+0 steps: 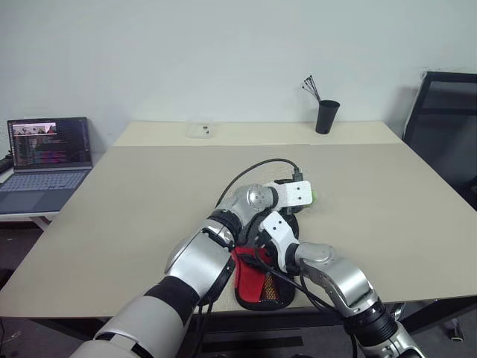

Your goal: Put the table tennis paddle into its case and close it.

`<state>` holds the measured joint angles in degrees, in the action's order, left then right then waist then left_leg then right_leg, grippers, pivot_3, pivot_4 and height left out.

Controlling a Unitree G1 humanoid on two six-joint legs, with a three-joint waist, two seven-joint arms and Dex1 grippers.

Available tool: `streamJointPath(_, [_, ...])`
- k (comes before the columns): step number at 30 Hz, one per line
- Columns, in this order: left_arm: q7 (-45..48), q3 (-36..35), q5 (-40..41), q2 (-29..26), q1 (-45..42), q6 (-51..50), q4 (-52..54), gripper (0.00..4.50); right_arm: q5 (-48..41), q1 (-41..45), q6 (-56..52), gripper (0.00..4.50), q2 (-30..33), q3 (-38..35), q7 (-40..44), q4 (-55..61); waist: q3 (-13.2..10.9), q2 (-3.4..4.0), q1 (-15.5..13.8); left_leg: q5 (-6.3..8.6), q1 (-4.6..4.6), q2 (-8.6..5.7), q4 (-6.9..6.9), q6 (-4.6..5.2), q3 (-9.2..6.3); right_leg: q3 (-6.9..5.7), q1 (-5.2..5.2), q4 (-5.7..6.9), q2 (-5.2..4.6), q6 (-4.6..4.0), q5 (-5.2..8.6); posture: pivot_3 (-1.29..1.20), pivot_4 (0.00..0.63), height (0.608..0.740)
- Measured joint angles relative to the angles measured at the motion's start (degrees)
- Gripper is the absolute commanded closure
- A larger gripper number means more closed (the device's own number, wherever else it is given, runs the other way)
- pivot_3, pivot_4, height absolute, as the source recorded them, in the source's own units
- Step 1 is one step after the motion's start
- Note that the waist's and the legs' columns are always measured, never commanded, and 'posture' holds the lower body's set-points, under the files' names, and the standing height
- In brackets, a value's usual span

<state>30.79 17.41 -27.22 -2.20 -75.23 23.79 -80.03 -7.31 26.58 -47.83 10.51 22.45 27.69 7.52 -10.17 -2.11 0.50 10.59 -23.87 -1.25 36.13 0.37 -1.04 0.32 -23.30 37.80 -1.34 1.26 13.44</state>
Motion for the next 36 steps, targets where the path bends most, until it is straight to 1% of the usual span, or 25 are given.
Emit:
streamJointPath(5, [3.9, -3.81, 4.22, -1.94, 0.0, 0.15, 1.0, 0.27, -0.17, 1.21, 0.16, 0.0, 0.07, -0.41, 1.16, -1.48, 0.0, 0.0, 0.05, 0.0, 0.03, 0.03, 0.01, 0.0, -0.01, 0.01, 0.02, 0.01, -0.01, 0.0, 0.0, 0.0, 0.15, 0.74])
streamJointPath(10, [6.34, -6.88, 7.73, -5.31, 0.11, 0.43, 1.98, 0.27, -0.67, 1.45, -0.11, 0.0, 0.25, -1.15, 1.93, -1.5, 0.0, 0.0, 0.11, 0.0, 0.02, 0.04, 0.0, 0.0, -0.01, 0.02, 0.02, 0.01, -0.01, 0.0, -0.01, 0.0, 0.15, 0.74])
streamJointPath(15, [10.7, -11.94, 13.38, -9.64, 1.89, -0.93, 4.0, 0.27, -2.78, 1.22, -5.29, 0.0, 2.2, -2.57, 2.91, 3.35, -0.01, 0.01, 0.01, 0.01, -0.08, 0.03, -0.01, -0.01, -0.03, 0.0, -0.03, -0.07, -0.05, 0.0, -0.01, 0.0, 0.15, 0.74])
streamJointPath(18, [15.36, -13.91, 16.68, -11.64, 5.68, -2.16, 5.85, 0.27, -5.17, 0.66, -10.02, 0.0, 5.44, -4.33, 3.84, 9.55, -0.03, 0.02, -0.05, 0.02, -0.23, 0.02, -0.02, -0.02, -0.03, 0.0, -0.16, -0.09, -0.2, -0.01, -0.01, 0.0, 0.15, 0.74])
streamJointPath(21, [19.73, -14.49, 18.92, -11.85, 9.13, -4.2, 7.51, 0.27, -7.46, 0.65, -12.65, 0.0, 8.47, -6.94, 4.76, 15.0, -0.05, 0.03, -0.22, 0.01, -0.41, 0.02, 0.0, -0.02, -0.12, -0.06, -0.28, -0.09, -0.21, -0.02, -0.01, 0.0, 0.15, 0.74])
streamJointPath(26, [28.82, -14.91, 22.7, -11.83, 13.79, -8.8, 13.59, 0.27, -10.93, 1.27, -15.36, 0.0, 16.76, -12.36, 7.62, 20.72, -0.06, 0.03, -0.36, 0.01, -0.5, -0.01, 0.02, -0.02, -0.18, -0.09, -0.3, -0.18, -0.27, -0.03, -0.01, 0.0, 0.15, 0.74])
streamJointPath(29, [34.85, -14.14, 23.94, -12.14, 16.71, -13.1, 17.79, 0.27, -11.28, 2.45, -13.5, 0.0, 24.6, -14.25, 10.4, 20.42, -0.07, 0.04, -0.35, 0.01, -0.5, -0.01, 0.0, -0.01, -0.19, -0.08, -0.3, -0.2, -0.28, -0.06, 0.01, 0.0, 0.15, 0.74])
streamJointPath(32, [37.78, -12.98, 24.01, -12.8, 18.44, -16.27, 19.98, 0.27, -7.81, 4.62, -6.8, 0.0, 30.4, -13.74, 12.14, 15.48, -0.07, 0.04, -0.23, 0.01, -0.49, 0.0, 0.0, -0.01, -0.17, -0.09, -0.3, -0.2, -0.27, -0.06, 0.01, 0.0, 0.15, 0.74])
streamJointPath(33, [38.25, -12.69, 24.01, -13.01, 18.71, -16.99, 20.52, 0.27, -5.84, 5.51, -3.39, 0.0, 31.97, -12.42, 12.53, 12.5, -0.07, 0.04, -0.17, 0.01, -0.49, 0.0, -0.01, -0.01, -0.15, -0.09, -0.3, -0.2, -0.26, -0.06, 0.01, 0.0, 0.15, 0.74])
streamJointPath(36, [38.41, -12.17, 24.0, -13.36, 18.79, -17.72, 21.49, 0.27, -1.57, 7.98, 4.77, 0.0, 31.77, -9.23, 13.57, 3.36, -0.07, 0.03, -0.08, 0.01, -0.48, 0.01, -0.01, -0.01, -0.11, -0.05, -0.31, -0.19, -0.23, -0.05, 0.01, 0.0, 0.15, 0.74])
